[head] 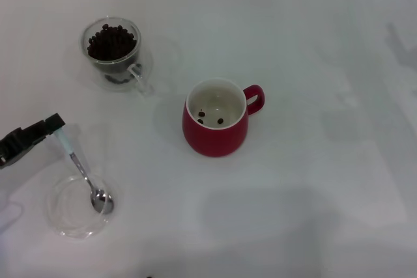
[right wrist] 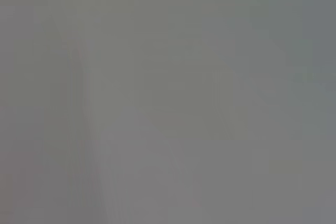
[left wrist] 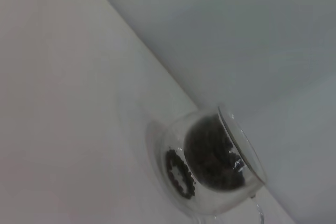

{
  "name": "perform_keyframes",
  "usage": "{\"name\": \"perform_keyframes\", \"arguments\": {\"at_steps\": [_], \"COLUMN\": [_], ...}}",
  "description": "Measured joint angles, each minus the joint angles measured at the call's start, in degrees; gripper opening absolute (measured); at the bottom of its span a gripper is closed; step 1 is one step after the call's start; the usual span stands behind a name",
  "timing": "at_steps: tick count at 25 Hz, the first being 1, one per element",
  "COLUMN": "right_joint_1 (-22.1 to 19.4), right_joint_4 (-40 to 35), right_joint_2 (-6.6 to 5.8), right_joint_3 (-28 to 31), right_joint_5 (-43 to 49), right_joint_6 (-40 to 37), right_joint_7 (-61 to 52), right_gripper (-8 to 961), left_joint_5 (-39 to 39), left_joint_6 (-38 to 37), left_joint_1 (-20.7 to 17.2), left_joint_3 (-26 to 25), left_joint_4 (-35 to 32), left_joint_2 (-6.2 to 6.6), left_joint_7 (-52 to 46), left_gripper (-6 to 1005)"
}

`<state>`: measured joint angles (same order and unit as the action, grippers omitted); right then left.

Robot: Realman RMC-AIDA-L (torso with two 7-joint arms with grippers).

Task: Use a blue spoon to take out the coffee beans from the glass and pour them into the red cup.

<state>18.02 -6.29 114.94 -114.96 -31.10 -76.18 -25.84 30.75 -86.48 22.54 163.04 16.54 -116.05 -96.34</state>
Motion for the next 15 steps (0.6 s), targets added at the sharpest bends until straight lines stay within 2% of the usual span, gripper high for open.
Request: {"name": "perform_keyframes", "arguments": {"at_steps": [11,15], "right_joint_1": [-0.59,-0.69], "right_joint_4": [-0.3,-0.32], "right_joint_2": [0.05,0.08], "right_joint_3": [-0.19,-0.32], "right_joint_5": [0.04,0.04], "right_joint_6": [-2.27,-2.73], "right_joint_7": [-0.56,-0.61], "right_gripper": [861,861], "left_joint_5": [3.48,6.12], "left_joint_6": [0.01,0.49], "left_joint_1": [-0.23,-0.48], "left_joint_3": [-0.12,-0.15], "left_joint_4": [0.06,0.09], "left_joint_2": [-0.45,-0.39], "left_joint_7": [2.52,3.08], "left_gripper": [297,392]}}
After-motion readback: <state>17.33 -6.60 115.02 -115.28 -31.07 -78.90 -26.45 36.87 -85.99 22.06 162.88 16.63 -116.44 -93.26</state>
